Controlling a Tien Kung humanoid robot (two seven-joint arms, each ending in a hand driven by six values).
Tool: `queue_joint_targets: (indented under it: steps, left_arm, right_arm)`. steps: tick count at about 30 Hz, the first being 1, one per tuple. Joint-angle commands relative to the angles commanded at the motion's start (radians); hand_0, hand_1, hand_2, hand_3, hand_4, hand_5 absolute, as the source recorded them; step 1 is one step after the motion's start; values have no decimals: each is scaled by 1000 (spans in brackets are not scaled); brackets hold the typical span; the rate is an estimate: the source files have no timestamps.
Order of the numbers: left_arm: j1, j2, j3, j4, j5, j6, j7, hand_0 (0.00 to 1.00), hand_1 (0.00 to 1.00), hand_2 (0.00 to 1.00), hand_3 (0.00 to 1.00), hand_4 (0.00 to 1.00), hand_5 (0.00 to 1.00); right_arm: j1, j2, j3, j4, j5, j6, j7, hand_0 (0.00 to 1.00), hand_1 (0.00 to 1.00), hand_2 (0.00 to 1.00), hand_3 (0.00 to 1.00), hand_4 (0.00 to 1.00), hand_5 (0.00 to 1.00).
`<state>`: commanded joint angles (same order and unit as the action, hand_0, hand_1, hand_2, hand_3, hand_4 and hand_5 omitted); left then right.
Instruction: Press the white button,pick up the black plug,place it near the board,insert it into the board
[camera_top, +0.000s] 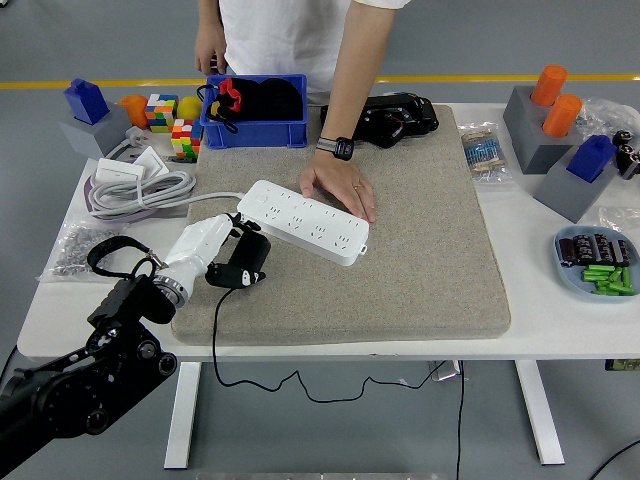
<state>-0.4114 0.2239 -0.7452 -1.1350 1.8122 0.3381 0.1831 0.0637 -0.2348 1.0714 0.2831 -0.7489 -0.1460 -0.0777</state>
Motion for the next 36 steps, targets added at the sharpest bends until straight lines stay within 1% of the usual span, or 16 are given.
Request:
queue_joint_targets:
  steps: [1,2,7,8,13,14,19,20,25,26,30,31,32,36]
  left_arm:
    - [-1,0,2,2,0,1,2,383,566,612,607,858,55]
    - [-1,-1,3,4,1,1,3,303,497,576,593,748,2]
    - [-1,-2,6,10,10,9,8,303,497,576,593,748,2]
    - [-2,-2,5,10,16,9,12,240,438,500,574,670,2]
    - [-7,-4,4,15,48,2,28,240,438,500,574,670,2]
    - [-7,-4,4,16,54,1,31,211,351,438,536,532,2]
    - [-6,-4,2,18,71,0,29,211,351,438,536,532,2]
    - [-6,-4,1,17,72,1,27,157,236,360,428,359,2]
    - [-9,-3,-12,0,75,17,11,157,236,360,428,359,2]
    - [-10,-3,-15,-4,76,19,10,126,197,309,378,253,2]
    - [-23,-2,-26,-21,75,26,2,126,197,309,378,253,2]
    - [-30,-3,-27,-23,74,28,0,126,197,309,378,253,2]
    - [-35,-3,-27,-24,72,28,0,124,185,290,365,222,2]
    - [-77,-10,-22,-5,65,36,-8,124,185,290,365,222,2]
  right_arm:
    - [0,0,0,0,-1,0,0,620,567,607,545,647,317]
    - [0,0,0,0,-1,0,0,623,567,607,546,646,317]
    - [0,1,-1,1,0,-2,3,623,567,607,546,646,317]
    - [0,1,-2,1,0,-3,5,622,565,606,546,645,316]
    - [-1,0,-3,1,2,-6,10,622,565,606,546,645,316]
    - [-1,0,-4,1,3,-6,11,621,563,604,546,643,313]
    - [-1,0,-5,1,4,-9,16,621,563,604,546,643,313]
    - [-1,0,-5,0,5,-9,16,619,564,603,541,640,316]
    - [-1,1,-4,0,6,-11,18,619,564,603,541,640,316]
    - [0,0,-4,0,6,-11,19,619,564,602,540,639,319]
    - [0,0,-4,0,7,-13,21,619,564,602,540,639,319]
    - [-1,0,-5,1,7,-13,22,619,564,602,540,639,319]
    - [-1,0,-5,0,7,-13,22,618,563,602,538,638,318]
    - [-1,1,-7,1,8,-13,22,618,563,602,538,638,318]
